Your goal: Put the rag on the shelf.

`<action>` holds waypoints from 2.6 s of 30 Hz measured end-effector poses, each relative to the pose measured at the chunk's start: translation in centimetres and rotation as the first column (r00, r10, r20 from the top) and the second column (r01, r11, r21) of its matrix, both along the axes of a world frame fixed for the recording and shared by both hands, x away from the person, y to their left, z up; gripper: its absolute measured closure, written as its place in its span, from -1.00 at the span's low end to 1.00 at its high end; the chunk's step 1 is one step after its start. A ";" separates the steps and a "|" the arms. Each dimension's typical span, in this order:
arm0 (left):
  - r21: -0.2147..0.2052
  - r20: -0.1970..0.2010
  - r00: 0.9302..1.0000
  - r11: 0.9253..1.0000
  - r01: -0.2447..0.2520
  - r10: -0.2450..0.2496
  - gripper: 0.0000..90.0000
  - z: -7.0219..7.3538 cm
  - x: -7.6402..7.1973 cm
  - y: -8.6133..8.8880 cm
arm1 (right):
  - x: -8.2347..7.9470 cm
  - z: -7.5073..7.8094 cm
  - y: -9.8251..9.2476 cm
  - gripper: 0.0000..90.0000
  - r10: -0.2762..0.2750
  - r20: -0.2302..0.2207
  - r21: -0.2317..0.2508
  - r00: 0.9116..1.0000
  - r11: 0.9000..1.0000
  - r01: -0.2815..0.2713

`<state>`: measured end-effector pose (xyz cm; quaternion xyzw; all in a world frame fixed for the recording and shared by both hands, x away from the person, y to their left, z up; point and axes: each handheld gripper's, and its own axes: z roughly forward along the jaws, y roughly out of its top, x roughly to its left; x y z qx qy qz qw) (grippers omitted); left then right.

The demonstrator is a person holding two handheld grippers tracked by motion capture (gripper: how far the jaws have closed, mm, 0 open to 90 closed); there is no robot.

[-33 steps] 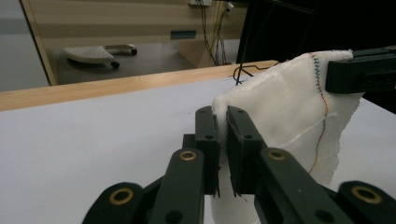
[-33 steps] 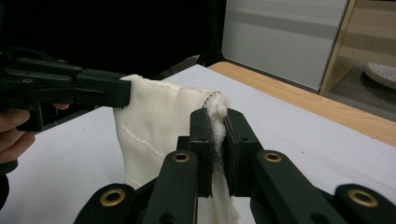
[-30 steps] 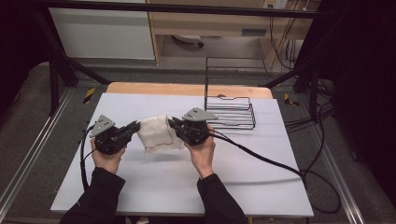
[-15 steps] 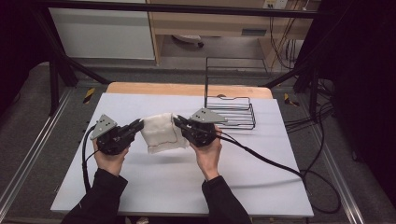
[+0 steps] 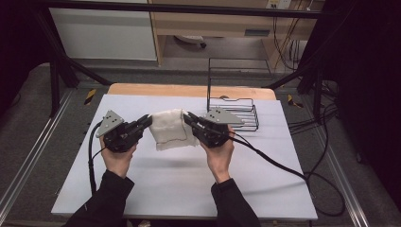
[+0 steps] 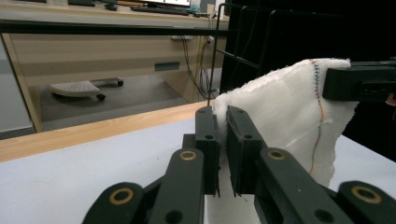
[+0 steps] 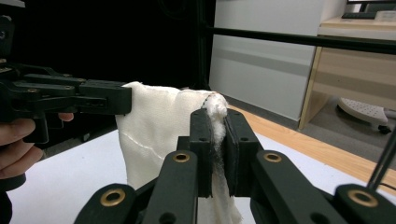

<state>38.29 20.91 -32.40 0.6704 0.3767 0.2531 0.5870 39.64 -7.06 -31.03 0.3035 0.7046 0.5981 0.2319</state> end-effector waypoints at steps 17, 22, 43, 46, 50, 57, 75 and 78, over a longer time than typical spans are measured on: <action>-0.015 0.035 0.999 0.999 0.042 -0.042 0.86 1.7 0.8 -3.9 | -0.9 1.4 -3.8 0.85 -0.062 0.039 0.022 0.997 0.998 0.061; -0.013 0.049 0.998 0.999 0.050 -0.049 0.86 2.1 1.0 -4.8 | -1.1 1.7 -4.8 0.85 -0.074 0.041 0.035 0.996 0.997 0.073; -0.028 0.088 0.992 0.995 0.093 -0.090 0.86 5.1 2.3 -8.5 | -1.3 4.1 -8.3 0.85 -0.138 0.095 0.074 0.986 0.989 0.131; -0.032 0.091 0.992 0.995 0.095 -0.092 0.86 5.4 2.5 -8.9 | -1.2 4.4 -8.6 0.85 -0.147 0.101 0.078 0.984 0.987 0.139; -0.039 0.095 0.991 0.994 0.100 -0.096 0.86 6.0 2.8 -9.5 | -1.0 4.7 -9.0 0.85 -0.154 0.104 0.088 0.983 0.985 0.145; -0.050 0.109 0.989 0.993 0.104 -0.098 0.86 6.9 3.3 -10.4 | -0.7 5.6 -9.9 0.85 -0.168 0.116 0.102 0.979 0.982 0.156; -0.072 0.144 0.985 0.991 0.110 -0.099 0.86 9.2 4.8 -12.7 | 0.2 7.7 -11.7 0.85 -0.208 0.153 0.121 0.966 0.974 0.191; -0.082 0.149 0.984 0.990 0.110 -0.097 0.86 9.7 5.0 -13.0 | 0.4 8.2 -11.9 0.85 -0.216 0.161 0.120 0.963 0.973 0.198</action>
